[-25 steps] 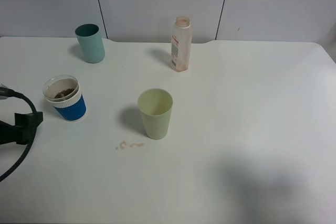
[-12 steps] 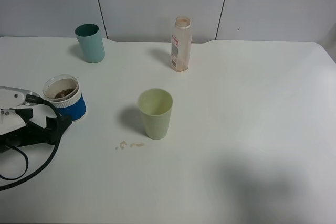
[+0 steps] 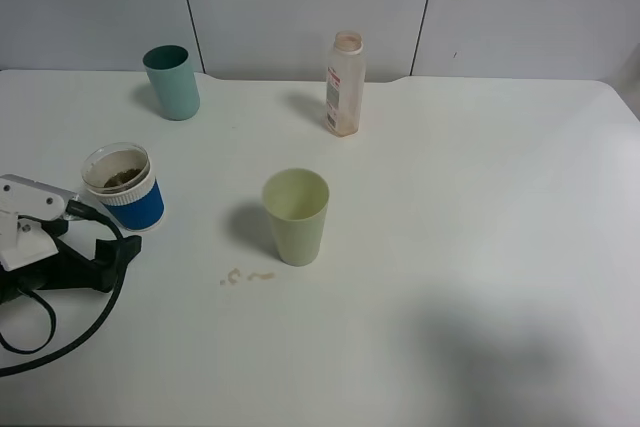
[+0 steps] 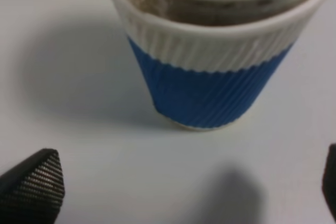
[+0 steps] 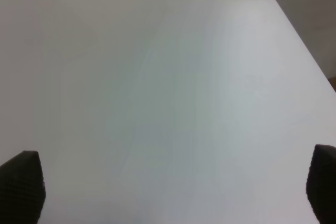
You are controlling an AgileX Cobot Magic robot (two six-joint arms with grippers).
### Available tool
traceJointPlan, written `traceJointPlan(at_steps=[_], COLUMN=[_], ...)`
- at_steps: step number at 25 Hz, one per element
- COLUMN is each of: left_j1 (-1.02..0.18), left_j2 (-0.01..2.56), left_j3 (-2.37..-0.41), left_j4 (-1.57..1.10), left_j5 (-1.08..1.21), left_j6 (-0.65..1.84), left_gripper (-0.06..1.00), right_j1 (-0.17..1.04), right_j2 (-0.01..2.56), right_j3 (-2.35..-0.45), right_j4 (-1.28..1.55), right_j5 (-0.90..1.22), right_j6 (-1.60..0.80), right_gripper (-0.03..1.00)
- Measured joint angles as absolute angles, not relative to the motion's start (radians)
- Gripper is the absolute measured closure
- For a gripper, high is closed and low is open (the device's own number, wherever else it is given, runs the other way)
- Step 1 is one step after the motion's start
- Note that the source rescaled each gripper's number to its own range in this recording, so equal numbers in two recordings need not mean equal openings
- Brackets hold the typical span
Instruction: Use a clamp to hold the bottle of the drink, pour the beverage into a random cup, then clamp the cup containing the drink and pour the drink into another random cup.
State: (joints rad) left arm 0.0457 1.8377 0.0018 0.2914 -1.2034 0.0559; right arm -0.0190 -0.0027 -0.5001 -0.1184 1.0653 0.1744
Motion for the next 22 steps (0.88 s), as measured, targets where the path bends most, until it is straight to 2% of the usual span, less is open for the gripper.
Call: traceJointPlan(at_steps=[13,22], left_j1=[0.046,0.046], left_j2=[1.842,1.956], left_j3=[-0.060,-0.115], left_j4=[0.290,0.344], left_j5=[-1.211,-1.213], left_j6=[0.073,0.073], left_gripper=[-0.05,-0.05], right_j1=[-0.019,-0.019], right_j2=[-0.003,-0.003], right_j3=[-0.500,-0.500], right_j4=[-0.118,-0.118], right_j5=[1.065,1.065], right_j6=[0.174,0.174], right_gripper=[-0.03,-0.03])
